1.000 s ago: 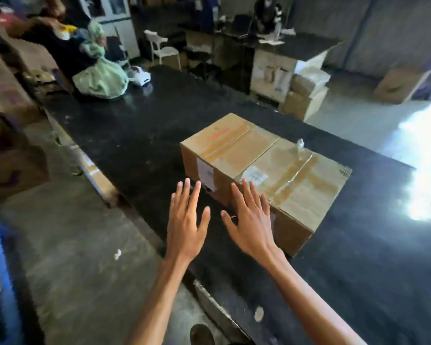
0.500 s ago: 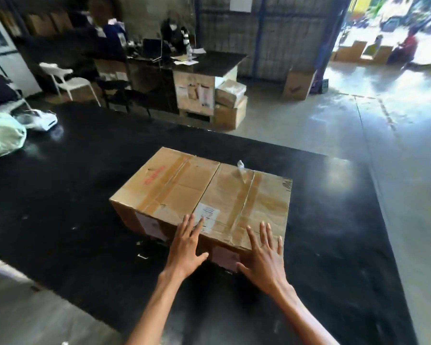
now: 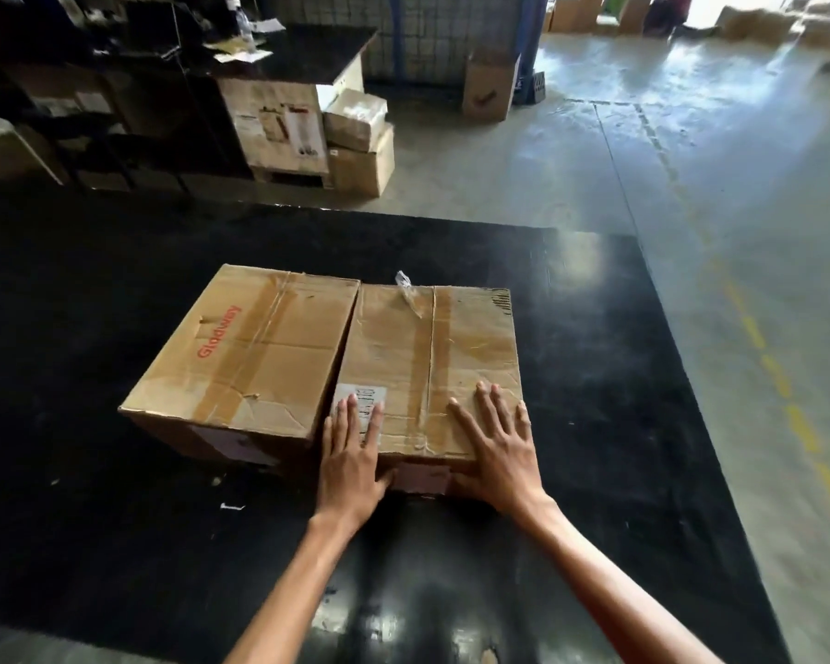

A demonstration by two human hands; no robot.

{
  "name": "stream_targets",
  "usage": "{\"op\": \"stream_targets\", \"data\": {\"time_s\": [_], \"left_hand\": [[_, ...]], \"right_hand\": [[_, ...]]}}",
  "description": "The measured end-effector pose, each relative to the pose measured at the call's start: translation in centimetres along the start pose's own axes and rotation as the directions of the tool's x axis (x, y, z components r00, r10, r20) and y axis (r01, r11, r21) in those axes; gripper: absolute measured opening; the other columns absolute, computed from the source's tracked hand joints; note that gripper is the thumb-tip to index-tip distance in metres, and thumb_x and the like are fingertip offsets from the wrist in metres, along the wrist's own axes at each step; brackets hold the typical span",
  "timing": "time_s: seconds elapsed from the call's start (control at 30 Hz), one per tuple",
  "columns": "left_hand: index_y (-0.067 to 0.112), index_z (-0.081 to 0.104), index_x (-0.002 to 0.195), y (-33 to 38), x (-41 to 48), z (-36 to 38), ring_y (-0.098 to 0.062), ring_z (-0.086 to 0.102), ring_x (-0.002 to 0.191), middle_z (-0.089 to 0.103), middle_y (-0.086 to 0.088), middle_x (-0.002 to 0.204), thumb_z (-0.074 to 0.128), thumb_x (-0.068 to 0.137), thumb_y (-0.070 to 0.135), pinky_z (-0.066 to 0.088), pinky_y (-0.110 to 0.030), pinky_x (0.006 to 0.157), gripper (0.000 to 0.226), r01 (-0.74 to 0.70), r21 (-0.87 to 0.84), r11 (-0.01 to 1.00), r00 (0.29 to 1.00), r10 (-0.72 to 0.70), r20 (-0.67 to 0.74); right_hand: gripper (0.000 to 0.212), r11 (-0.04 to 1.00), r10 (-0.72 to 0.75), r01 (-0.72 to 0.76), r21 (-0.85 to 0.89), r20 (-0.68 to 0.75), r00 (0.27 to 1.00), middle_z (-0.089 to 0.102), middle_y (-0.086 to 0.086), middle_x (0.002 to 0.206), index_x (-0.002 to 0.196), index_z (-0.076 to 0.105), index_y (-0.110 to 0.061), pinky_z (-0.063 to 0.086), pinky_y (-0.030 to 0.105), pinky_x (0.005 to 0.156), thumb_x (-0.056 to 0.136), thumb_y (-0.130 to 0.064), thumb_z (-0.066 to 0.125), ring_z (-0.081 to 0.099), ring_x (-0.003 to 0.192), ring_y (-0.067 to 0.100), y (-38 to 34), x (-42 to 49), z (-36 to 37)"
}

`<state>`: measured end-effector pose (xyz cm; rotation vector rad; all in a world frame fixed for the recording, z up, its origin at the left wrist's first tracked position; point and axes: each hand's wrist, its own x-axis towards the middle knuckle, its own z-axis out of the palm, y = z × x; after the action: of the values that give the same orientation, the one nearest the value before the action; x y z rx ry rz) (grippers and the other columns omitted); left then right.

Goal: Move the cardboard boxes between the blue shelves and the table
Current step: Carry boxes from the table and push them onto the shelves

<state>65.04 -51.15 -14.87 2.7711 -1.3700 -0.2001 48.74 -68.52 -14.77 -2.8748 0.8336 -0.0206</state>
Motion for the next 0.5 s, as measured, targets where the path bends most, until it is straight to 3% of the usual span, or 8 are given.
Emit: {"op": "stream_targets", "data": {"time_s": [0.07,0.2,0.27,0.37,0.43,0.5], "left_hand": [[0.025,-0.007,0.162,0.8,-0.8,0.2,-0.036,-0.004,0.158,-0.009,-0.019,0.169,0.068,0.090,0.052,0.005,-0.045,0.128,0.108,-0.023,-0.051,0.998,0.998,0.020,-0.056],[0.019,0.040,0.157,1.8,-1.9,1.1,-0.035,0.034,0.150,0.032,-0.017,0.164,0.093,0.068,0.038,0.036,-0.046,0.117,0.105,-0.087,-0.244,0.966,0.967,0.023,-0.255],[0.015,0.037,0.158,1.5,-2.7,1.6,-0.033,0.030,0.152,0.028,-0.015,0.166,0.094,0.066,0.036,0.035,-0.046,0.118,0.110,-0.096,-0.363,0.927,0.952,-0.021,-0.306],[0.025,0.020,0.163,1.4,-3.2,3.2,-0.027,0.013,0.157,0.010,-0.010,0.171,0.087,0.069,0.050,0.020,-0.042,0.123,0.119,0.007,-0.596,0.803,0.958,-0.177,-0.227],[0.029,0.013,0.164,0.8,-3.4,4.3,-0.018,0.017,0.156,0.014,0.000,0.171,0.086,0.065,0.053,0.023,-0.037,0.122,0.126,0.063,-0.744,0.665,0.958,-0.250,-0.142],[0.036,0.009,0.163,0.3,-3.4,5.3,-0.002,0.030,0.148,0.030,0.021,0.161,0.092,0.062,0.045,0.032,-0.032,0.117,0.131,0.132,-0.855,0.502,0.955,-0.295,-0.026]], "right_hand": [[0.110,0.999,-0.038,0.038,0.011,-0.004,0.999,0.000,0.016,0.172,0.165,0.014,-0.036,0.006,0.059,0.128,0.076,-0.072,0.069,-0.004,0.159,0.037,1.5,-0.5,-0.3],[0.112,0.995,-0.089,0.092,0.038,-0.082,0.993,0.018,0.017,0.170,0.161,0.033,-0.032,0.019,0.059,0.126,0.067,-0.073,0.079,0.014,0.158,0.036,4.5,-1.1,-0.6],[0.110,0.991,-0.079,0.096,0.087,-0.183,0.980,0.027,0.019,0.167,0.156,0.045,-0.030,0.028,0.060,0.122,0.062,-0.072,0.084,0.024,0.156,0.037,5.4,-1.6,-0.7],[0.098,0.979,-0.031,0.097,0.177,-0.345,0.938,0.031,0.021,0.165,0.146,0.059,-0.028,0.033,0.058,0.118,0.061,-0.067,0.088,0.031,0.153,0.040,7.7,-2.4,1.0],[0.101,0.938,0.073,0.065,0.340,-0.378,0.923,0.022,0.017,0.170,0.150,0.054,-0.027,0.033,0.054,0.119,0.063,-0.060,0.092,0.029,0.154,0.038,9.0,-3.4,2.5],[0.117,0.830,0.200,0.009,0.558,-0.313,0.928,0.019,0.005,0.172,0.159,0.038,-0.029,0.036,0.045,0.120,0.060,-0.057,0.094,0.030,0.155,0.027,9.8,-4.0,3.6]]}}
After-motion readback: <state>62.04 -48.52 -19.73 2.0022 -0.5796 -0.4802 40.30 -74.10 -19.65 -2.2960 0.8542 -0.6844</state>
